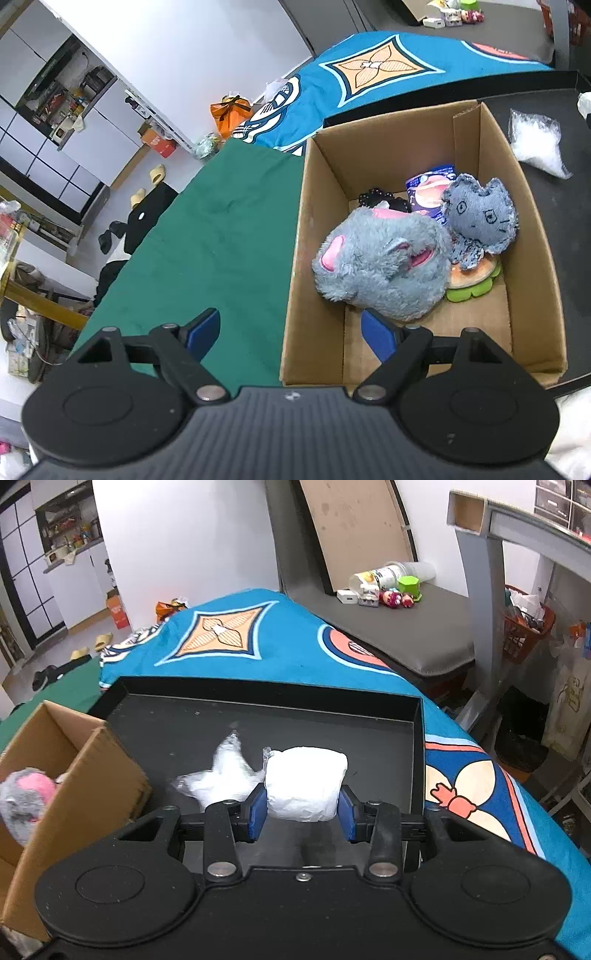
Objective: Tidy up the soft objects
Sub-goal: 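Close the right tool on the white cloth bundle, then carry the white bundle into the box and release it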
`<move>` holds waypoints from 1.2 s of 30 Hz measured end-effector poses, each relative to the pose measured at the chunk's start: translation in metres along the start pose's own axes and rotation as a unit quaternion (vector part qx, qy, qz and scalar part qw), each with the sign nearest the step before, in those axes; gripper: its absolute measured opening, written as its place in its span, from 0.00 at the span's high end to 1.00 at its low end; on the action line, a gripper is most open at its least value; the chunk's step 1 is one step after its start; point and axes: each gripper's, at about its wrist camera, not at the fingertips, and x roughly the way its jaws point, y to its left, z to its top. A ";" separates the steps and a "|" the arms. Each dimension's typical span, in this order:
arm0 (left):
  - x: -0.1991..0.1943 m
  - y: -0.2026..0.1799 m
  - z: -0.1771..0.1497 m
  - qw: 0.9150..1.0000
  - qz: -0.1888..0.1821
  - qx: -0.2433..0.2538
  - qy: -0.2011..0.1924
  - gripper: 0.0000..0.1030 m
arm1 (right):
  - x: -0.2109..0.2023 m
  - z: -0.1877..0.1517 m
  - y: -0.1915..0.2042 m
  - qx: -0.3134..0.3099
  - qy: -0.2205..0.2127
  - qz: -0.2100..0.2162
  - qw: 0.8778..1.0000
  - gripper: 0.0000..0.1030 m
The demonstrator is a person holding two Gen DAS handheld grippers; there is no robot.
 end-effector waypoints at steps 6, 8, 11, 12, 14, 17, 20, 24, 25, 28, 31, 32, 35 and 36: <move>-0.003 0.008 -0.001 1.000 -0.016 -0.019 -0.015 0.20 | -0.017 0.001 0.012 0.001 -0.007 0.014 1.000 0.62; -0.003 0.009 -0.001 0.999 -0.021 -0.022 -0.019 0.20 | -0.022 0.002 0.018 -0.007 -0.008 0.013 1.000 0.62; -0.003 0.010 -0.001 0.999 -0.027 -0.029 -0.022 0.20 | -0.029 0.003 0.028 -0.015 -0.012 0.012 1.000 0.62; -0.004 0.011 -0.001 0.999 -0.030 -0.031 -0.024 0.20 | -0.032 0.004 0.032 -0.020 -0.014 0.013 1.000 0.62; -0.005 0.012 -0.001 0.998 -0.035 -0.035 -0.028 0.20 | -0.037 0.004 0.040 -0.031 -0.019 0.013 0.999 0.62; -0.005 0.015 -0.002 0.998 -0.042 -0.040 -0.029 0.20 | -0.044 0.005 0.048 -0.046 -0.029 0.011 0.998 0.62; -0.005 0.020 -0.003 0.997 -0.050 -0.048 -0.029 0.21 | -0.046 0.004 0.053 -0.051 -0.023 0.013 0.998 0.62; -0.003 0.027 -0.006 0.996 -0.062 -0.063 -0.031 0.24 | -0.050 0.007 0.064 -0.062 -0.019 0.018 0.998 0.62; -0.003 0.028 -0.007 0.995 -0.064 -0.065 -0.032 0.24 | -0.052 0.009 0.068 -0.063 -0.017 0.022 0.998 0.62; -0.001 0.028 -0.008 0.995 -0.067 -0.063 -0.031 0.28 | -0.056 0.012 0.078 -0.067 -0.013 0.034 0.997 0.62; 0.001 0.031 -0.009 0.994 -0.074 -0.071 -0.030 0.34 | -0.062 0.016 0.090 -0.075 -0.011 0.042 0.996 0.62; 0.002 0.033 -0.010 0.994 -0.076 -0.074 -0.030 0.37 | -0.064 0.018 0.095 -0.080 -0.011 0.044 0.996 0.62; 0.006 0.039 -0.011 0.992 -0.084 -0.087 -0.025 0.46 | -0.070 0.021 0.109 -0.095 -0.011 0.051 0.994 0.62; 0.007 0.040 -0.011 0.992 -0.085 -0.090 -0.024 0.48 | -0.072 0.022 0.114 -0.097 -0.010 0.054 0.994 0.62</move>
